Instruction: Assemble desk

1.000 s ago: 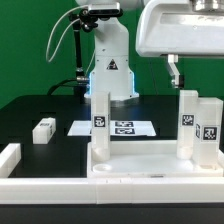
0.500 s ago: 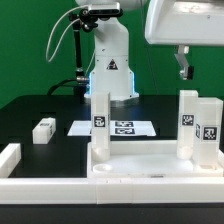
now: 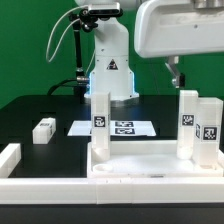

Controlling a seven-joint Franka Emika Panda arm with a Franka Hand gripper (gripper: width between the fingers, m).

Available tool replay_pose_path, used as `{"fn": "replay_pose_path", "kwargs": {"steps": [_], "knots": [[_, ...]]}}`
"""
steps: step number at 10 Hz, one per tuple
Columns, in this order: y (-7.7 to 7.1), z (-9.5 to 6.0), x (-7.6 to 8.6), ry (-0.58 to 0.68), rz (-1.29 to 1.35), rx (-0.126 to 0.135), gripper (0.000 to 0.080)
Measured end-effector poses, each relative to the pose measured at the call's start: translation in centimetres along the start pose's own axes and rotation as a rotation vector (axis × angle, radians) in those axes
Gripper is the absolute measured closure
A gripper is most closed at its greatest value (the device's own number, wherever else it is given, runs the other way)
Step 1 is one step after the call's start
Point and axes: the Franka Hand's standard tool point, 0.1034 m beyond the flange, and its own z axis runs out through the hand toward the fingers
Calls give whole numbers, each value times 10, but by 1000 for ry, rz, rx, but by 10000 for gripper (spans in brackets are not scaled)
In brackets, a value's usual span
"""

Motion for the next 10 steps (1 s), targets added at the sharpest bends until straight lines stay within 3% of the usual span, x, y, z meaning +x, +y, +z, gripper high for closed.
{"fn": "replay_pose_path", "kwargs": {"steps": [4, 5, 6, 7, 8, 10], "knots": [[7, 32, 6, 34, 83, -122, 151], [8, 31, 6, 37, 97, -121, 151], [8, 32, 6, 36, 110, -121, 239], [8, 32, 6, 36, 110, -121, 423], [8, 31, 7, 42, 141, -120, 504], [8, 32, 6, 51, 325, -114, 508]]}}
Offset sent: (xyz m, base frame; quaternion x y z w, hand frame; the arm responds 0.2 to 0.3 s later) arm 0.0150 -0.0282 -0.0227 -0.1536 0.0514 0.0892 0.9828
